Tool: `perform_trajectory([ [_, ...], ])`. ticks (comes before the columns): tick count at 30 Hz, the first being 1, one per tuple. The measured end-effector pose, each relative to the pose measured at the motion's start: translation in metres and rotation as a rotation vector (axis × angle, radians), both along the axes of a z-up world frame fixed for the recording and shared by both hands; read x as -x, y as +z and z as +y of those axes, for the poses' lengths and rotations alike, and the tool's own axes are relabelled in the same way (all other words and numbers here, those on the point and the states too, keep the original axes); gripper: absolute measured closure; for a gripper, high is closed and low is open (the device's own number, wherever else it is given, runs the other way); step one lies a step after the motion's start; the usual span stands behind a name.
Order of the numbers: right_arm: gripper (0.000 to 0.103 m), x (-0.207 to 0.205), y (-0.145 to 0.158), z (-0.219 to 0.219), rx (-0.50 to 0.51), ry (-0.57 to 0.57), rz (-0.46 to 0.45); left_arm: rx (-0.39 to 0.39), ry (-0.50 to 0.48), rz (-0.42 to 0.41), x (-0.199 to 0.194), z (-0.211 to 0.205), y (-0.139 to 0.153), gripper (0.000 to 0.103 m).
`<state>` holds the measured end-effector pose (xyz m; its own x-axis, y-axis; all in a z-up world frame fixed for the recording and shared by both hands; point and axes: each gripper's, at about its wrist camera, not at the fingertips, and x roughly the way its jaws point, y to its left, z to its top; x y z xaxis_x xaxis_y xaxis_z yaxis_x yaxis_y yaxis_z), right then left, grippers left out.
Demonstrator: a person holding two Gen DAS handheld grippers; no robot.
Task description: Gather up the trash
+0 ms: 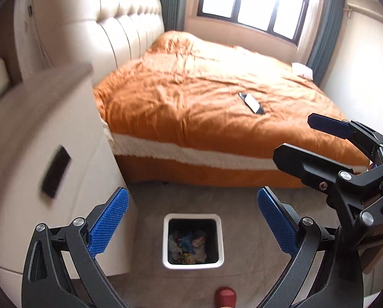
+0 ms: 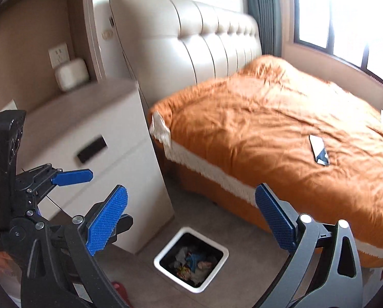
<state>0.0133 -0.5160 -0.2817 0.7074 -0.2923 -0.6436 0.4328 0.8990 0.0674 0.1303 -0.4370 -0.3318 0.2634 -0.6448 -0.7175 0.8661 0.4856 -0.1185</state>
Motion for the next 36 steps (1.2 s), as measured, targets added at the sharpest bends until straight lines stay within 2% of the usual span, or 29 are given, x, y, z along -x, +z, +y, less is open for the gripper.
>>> perform_trajectory([
  [7,0.003,0.005,0.094,0.020,0.020,0.095,-0.142,0.066,0.120,-0.093,0.020,0.039,0.101,0.005],
  [9,0.003,0.004,0.111,0.029,0.011,0.147,-0.183,0.081,0.165,-0.121,0.025,0.053,0.121,0.005],
  [12,0.003,-0.006,0.135,0.054,0.065,0.245,-0.219,0.103,0.268,-0.170,0.029,0.084,0.151,0.005],
  [16,0.003,-0.018,0.163,0.090,0.076,0.348,-0.275,0.093,0.377,-0.207,0.025,0.128,0.180,0.005],
  [19,0.003,-0.029,0.184,0.127,0.087,0.400,-0.297,0.105,0.468,-0.233,0.023,0.175,0.205,0.005],
  [23,0.003,-0.036,0.202,0.175,0.089,0.433,-0.331,0.120,0.542,-0.222,0.017,0.233,0.221,0.005],
  [26,0.003,-0.047,0.209,0.218,0.117,0.423,-0.350,0.098,0.568,-0.225,0.007,0.281,0.229,0.005],
  [31,0.003,-0.070,0.213,0.284,0.059,0.442,-0.342,0.047,0.609,-0.284,0.001,0.354,0.237,0.005],
  [36,0.003,-0.094,0.221,0.345,0.073,0.473,-0.347,0.028,0.651,-0.304,-0.009,0.407,0.241,0.005],
])
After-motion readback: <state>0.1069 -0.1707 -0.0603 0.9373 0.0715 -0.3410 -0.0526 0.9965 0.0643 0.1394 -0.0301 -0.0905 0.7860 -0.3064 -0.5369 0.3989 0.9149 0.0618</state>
